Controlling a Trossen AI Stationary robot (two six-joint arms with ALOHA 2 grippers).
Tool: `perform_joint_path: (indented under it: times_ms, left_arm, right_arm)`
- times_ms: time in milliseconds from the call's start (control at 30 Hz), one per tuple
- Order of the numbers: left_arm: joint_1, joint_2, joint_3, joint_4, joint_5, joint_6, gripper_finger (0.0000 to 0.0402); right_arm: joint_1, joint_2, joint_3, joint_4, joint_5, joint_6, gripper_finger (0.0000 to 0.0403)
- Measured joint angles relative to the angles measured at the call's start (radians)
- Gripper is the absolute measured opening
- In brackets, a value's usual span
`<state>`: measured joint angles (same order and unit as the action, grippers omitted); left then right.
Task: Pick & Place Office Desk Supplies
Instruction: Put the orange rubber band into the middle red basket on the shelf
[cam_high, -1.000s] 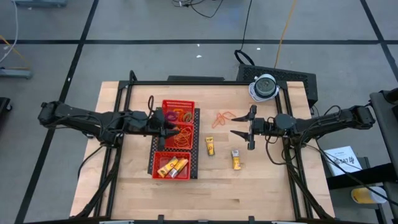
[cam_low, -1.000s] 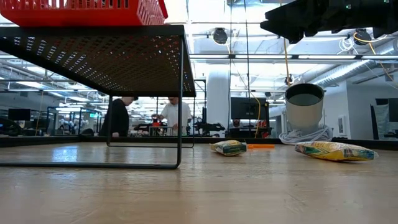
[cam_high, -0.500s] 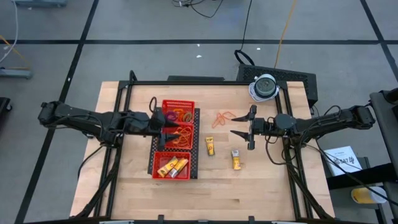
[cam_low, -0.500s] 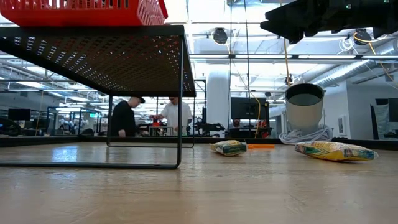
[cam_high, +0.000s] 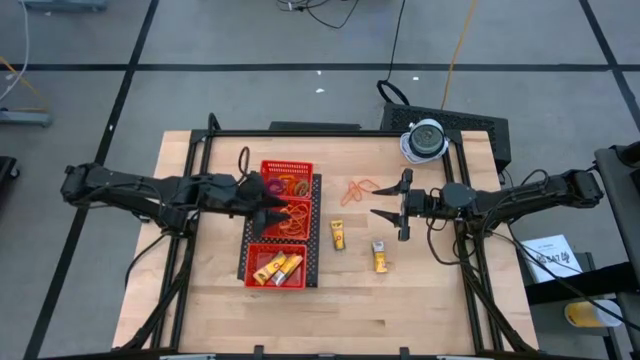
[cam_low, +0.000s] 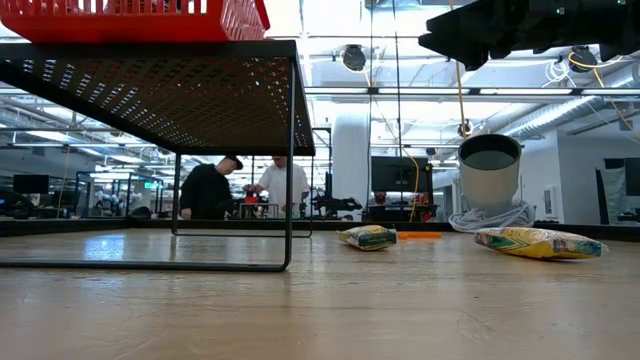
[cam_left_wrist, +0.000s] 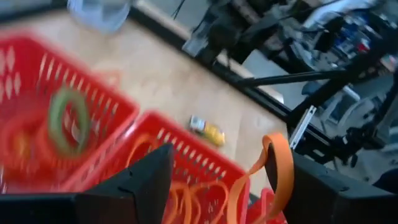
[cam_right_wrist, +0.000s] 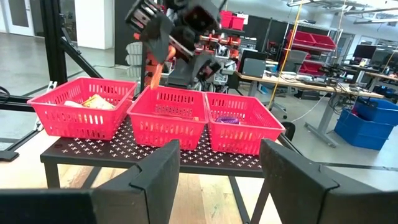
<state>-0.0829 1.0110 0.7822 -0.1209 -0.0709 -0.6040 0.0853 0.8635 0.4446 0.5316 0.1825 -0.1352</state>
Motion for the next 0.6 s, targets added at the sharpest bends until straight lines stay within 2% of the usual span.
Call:
perform_joint_path:
  times_ms: [133,200,267,333,433,533,600]
  left_arm:
    - [0.025,0.008,0.000,-0.083,-0.012,-0.084,0.0260]
    - [0.021,0.008,0.000,-0.066,0.015,0.021,0.0259]
    - [-0.004,0.006,0.002,-0.024,0.071,0.192,0.0257]
    - [-0.031,0.006,0.002,-0.025,0.074,0.371,0.0253]
    - [-0.074,0.007,0.002,-0.035,-0.027,0.533,0.0244]
    - [-0.096,0.007,0.002,-0.005,-0.134,0.537,0.0237]
    - [-0.096,0.007,0.002,0.039,-0.157,0.505,0.0235]
  right_arm:
    - [0.000,0.000,0.000,0.000,0.000,0.000,0.0210]
    - [0.000,0.000,0.000,0.000,0.000,0.000,0.0210]
    - [0.000,0.000,0.000,0.000,0.000,0.000,0.0210]
    - [0.000,0.000,0.000,0.000,0.000,0.000,0.0210]
    - [0.000,0.000,0.000,-0.002,0.000,0.001,0.0210]
    - [0.000,0.000,0.000,-0.002,0.000,0.000,0.0210]
    - [0.000,0.000,0.000,-0.003,0.000,0.000,0.0210]
